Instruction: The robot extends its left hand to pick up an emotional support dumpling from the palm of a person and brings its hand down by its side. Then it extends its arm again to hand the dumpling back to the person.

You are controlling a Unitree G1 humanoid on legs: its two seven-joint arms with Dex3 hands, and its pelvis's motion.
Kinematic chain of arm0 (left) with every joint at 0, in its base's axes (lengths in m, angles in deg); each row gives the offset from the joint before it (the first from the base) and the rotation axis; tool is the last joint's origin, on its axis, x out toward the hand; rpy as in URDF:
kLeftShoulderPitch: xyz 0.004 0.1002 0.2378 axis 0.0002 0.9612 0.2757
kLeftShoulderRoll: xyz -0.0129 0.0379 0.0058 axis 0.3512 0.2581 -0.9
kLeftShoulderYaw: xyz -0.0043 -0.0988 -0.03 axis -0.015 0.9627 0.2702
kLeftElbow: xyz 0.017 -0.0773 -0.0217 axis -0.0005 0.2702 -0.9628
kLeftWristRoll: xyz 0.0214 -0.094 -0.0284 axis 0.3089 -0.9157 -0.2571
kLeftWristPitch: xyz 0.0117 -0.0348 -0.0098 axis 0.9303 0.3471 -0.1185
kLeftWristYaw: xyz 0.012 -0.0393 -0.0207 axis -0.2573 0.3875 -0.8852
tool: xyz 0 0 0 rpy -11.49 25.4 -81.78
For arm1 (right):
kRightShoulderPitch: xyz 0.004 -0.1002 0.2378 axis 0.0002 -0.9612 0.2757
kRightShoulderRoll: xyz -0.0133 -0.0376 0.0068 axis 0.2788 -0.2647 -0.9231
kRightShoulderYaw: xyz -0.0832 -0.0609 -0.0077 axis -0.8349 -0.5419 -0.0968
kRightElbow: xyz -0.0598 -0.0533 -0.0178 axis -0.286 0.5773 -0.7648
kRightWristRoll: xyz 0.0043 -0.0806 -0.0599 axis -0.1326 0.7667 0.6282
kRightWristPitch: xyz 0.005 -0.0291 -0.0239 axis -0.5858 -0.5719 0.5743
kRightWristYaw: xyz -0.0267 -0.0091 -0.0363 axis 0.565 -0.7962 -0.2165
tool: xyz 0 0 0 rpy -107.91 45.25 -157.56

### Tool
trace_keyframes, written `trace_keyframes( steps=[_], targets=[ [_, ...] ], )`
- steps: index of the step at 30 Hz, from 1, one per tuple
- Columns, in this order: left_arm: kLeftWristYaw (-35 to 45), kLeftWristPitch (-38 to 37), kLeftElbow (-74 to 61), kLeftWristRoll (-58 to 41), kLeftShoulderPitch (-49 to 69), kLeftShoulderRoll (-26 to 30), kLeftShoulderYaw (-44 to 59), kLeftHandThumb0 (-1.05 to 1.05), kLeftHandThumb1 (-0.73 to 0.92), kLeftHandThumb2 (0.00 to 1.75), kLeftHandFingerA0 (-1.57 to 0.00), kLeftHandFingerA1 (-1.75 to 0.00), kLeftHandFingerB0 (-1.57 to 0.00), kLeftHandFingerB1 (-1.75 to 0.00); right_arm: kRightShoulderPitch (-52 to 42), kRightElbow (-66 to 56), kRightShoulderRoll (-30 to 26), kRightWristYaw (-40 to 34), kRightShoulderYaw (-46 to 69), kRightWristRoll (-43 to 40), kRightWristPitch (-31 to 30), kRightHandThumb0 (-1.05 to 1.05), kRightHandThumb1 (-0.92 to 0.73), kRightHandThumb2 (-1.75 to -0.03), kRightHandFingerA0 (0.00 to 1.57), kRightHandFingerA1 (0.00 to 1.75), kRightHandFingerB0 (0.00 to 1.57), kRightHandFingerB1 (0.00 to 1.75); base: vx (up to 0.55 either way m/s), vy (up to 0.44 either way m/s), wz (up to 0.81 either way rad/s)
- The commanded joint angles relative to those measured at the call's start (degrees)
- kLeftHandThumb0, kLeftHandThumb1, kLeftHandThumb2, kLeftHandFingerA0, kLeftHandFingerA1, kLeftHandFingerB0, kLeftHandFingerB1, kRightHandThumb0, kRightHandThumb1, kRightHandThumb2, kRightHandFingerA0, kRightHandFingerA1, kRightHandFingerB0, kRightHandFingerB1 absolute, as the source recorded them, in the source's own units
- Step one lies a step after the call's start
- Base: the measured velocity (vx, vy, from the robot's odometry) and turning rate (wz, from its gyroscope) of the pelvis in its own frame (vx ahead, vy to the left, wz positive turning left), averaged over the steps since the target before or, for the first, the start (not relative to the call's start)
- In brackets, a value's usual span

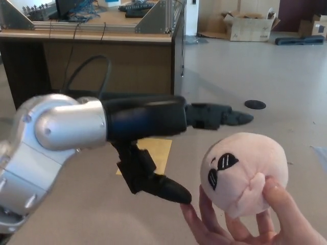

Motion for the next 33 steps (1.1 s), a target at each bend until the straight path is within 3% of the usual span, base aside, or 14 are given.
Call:
trace_keyframes(
  steps=[1, 2, 8, 9, 16, 19, 20, 24, 25, 26, 29, 30, 31, 33],
  targets=[
    [6.20, 4.45, 5.39, -7.00, -7.09, 3.94, 8.05, -0.87, 0.48, 0.57, 0.00, 0.00, 0.00, 0.00, 0.88, 0.13, -0.50, 1.08, 1.10, -1.59, -1.55, -0.29, -0.63, -0.59, 0.81, 0.53, 0.68, 0.48, 0.00, 0.000, 0.00],
    [6.22, 5.61, 7.28, -9.22, -8.48, 4.39, 11.17, -0.71, 0.33, 0.71, 0.00, -0.09, 0.00, 0.00, 1.16, 0.34, -0.57, 1.23, 1.09, -1.56, -1.63, -0.28, -0.63, -0.59, 0.82, 0.52, 0.69, 0.48, 0.00, 0.000, 0.00],
    [6.81, 5.86, 13.44, -12.05, -12.75, 9.94, 20.96, -0.89, 0.47, 0.59, 0.00, -0.01, 0.00, 0.00, 2.57, 1.52, -0.36, 1.85, 1.08, -1.61, -2.05, -0.29, -0.63, -0.59, 0.82, 0.52, 0.68, 0.47, 0.00, 0.000, 0.00],
    [6.48, 5.40, 14.32, -12.04, -12.04, 11.45, 22.83, -0.80, 0.43, 0.86, 0.00, -0.03, 0.00, 0.00, 2.67, 1.77, -0.42, 1.91, 0.91, -1.44, -1.93, -0.29, -0.63, -0.59, 0.82, 0.52, 0.68, 0.47, 0.00, 0.000, 0.00],
    [4.36, 5.32, 12.30, -16.67, 0.41, 14.05, 34.74, -0.81, 0.44, 0.88, 0.00, -0.03, 0.00, 0.00, 2.65, 2.50, -0.74, 1.26, 0.28, -0.67, -1.30, -0.28, -0.62, -0.59, 0.83, 0.53, 0.69, 0.48, 0.00, 0.000, 0.01],
    [2.64, -0.31, 8.48, -20.00, 21.82, 5.85, 44.86, -0.76, 0.45, 0.83, -0.03, -0.12, 0.00, 0.00, 2.39, 3.06, -0.74, 1.82, 0.41, -1.12, -1.43, -0.28, -0.62, -0.59, 0.84, 0.54, 0.69, 0.48, 0.00, 0.000, 0.00],
    [1.46, -6.42, 8.39, -18.66, 32.64, 0.29, 47.32, -0.74, 0.47, 0.56, -0.04, -0.29, 0.00, -0.08, 2.36, 3.18, -0.53, 1.80, 0.33, -1.12, -1.47, -0.28, -0.62, -0.59, 0.83, 0.54, 0.68, 0.48, 0.00, 0.000, 0.00],
    [1.16, -7.23, 7.74, -18.67, 34.48, -0.50, 47.76, -0.74, 0.47, 0.56, -0.04, -0.29, 0.00, -0.08, 2.30, 3.24, -0.49, 1.78, 0.25, -1.15, -1.42, -0.28, -0.62, -0.59, 0.83, 0.54, 0.68, 0.48, 0.00, 0.000, 0.00],
    [-2.02, -12.97, 10.45, -15.08, 42.96, -5.06, 47.43, -0.59, 0.36, 0.74, -0.05, -0.39, -0.01, -0.17, 1.43, 2.98, -0.25, 1.27, 0.14, -1.04, -1.23, -0.29, -0.63, -0.59, 0.82, 0.53, 0.69, 0.48, 0.00, 0.000, 0.00],
    [-6.79, -21.93, 15.75, -9.67, 54.49, -11.45, 46.83, -0.58, 0.38, 0.72, -0.04, -0.41, -0.06, -0.16, 0.34, 2.71, 0.10, 0.50, 0.05, -0.89, -0.96, -0.29, -0.62, -0.59, 0.82, 0.54, 0.69, 0.48, 0.00, 0.000, 0.00],
    [-10.57, -28.64, 23.07, -6.85, 60.20, -15.17, 46.58, -0.56, 0.36, 0.71, -0.08, -0.43, -0.05, -0.22, -0.09, 2.77, 0.51, -0.08, 0.16, -1.01, -0.73, -0.28, -0.62, -0.59, 0.82, 0.54, 0.69, 0.48, 0.00, 0.000, 0.00],
    [-11.87, -30.05, 25.67, -6.10, 60.41, -15.36, 46.23, -0.29, 0.42, 0.54, -0.14, -0.45, -0.05, -0.27, 0.08, 2.93, 0.69, -0.24, 0.33, -1.19, -0.77, -0.28, -0.62, -0.59, 0.82, 0.53, 0.68, 0.47, 0.00, 0.000, 0.00],
    [-15.15, -30.84, 31.40, -5.38, 61.34, -16.68, 46.30, -0.29, 0.26, 0.83, -0.03, -0.49, 0.00, -0.48, -0.05, 2.96, 0.83, -0.47, 0.55, -1.40, -0.57, -0.27, -0.62, -0.59, 0.82, 0.52, 0.68, 0.47, 0.00, 0.000, 0.00],
    [-18.81, -33.11, 36.22, -4.10, 62.06, -17.58, 46.14, -0.30, 0.24, 0.83, -0.04, -0.49, 0.00, -0.47, -0.51, 2.79, 0.83, -1.08, 0.61, -1.25, -0.35, -0.27, -0.62, -0.59, 0.82, 0.52, 0.67, 0.47, 0.00, 0.000, 0.00]
  ],
)
